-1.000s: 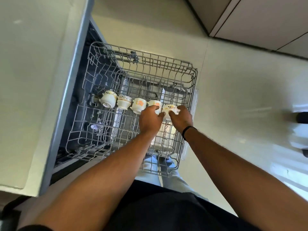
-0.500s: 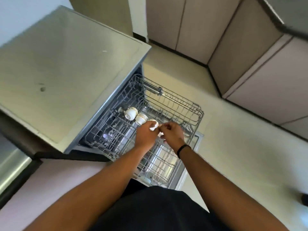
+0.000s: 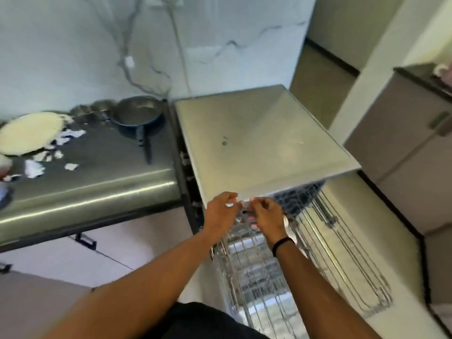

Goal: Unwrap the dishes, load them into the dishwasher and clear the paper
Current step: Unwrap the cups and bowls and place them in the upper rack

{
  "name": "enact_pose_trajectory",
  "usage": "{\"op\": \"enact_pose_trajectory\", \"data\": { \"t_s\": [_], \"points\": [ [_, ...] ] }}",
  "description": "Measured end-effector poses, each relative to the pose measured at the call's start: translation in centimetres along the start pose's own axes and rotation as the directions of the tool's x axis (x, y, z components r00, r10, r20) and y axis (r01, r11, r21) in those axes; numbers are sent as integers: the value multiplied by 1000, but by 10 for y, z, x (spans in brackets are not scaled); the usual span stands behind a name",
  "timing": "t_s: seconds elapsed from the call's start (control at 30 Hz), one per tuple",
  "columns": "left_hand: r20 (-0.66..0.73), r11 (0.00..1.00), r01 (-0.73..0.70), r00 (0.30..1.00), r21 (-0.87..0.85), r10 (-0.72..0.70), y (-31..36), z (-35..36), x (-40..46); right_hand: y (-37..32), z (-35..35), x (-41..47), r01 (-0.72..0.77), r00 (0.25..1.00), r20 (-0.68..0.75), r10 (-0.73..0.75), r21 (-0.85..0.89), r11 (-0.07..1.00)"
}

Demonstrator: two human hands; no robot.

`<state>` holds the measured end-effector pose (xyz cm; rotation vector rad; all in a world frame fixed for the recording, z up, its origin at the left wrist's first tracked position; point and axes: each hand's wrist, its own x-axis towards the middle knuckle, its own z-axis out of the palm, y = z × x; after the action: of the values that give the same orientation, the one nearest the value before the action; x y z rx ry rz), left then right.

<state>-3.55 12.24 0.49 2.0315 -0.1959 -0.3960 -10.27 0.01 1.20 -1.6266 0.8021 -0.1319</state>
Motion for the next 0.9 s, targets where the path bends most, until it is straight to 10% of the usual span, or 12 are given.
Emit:
{"op": "enact_pose_trajectory", "data": {
  "t_s": [0.5, 0.9],
  "points": [
    [-395, 992, -21, 918, -125, -30, -92, -244, 55, -115, 274, 2, 141, 937, 328, -118, -47, 989],
    [-659, 973, 56, 727, -223, -193, -171, -394, 43, -148, 450, -28, 227, 765, 637, -89, -137, 964]
  ]
}}
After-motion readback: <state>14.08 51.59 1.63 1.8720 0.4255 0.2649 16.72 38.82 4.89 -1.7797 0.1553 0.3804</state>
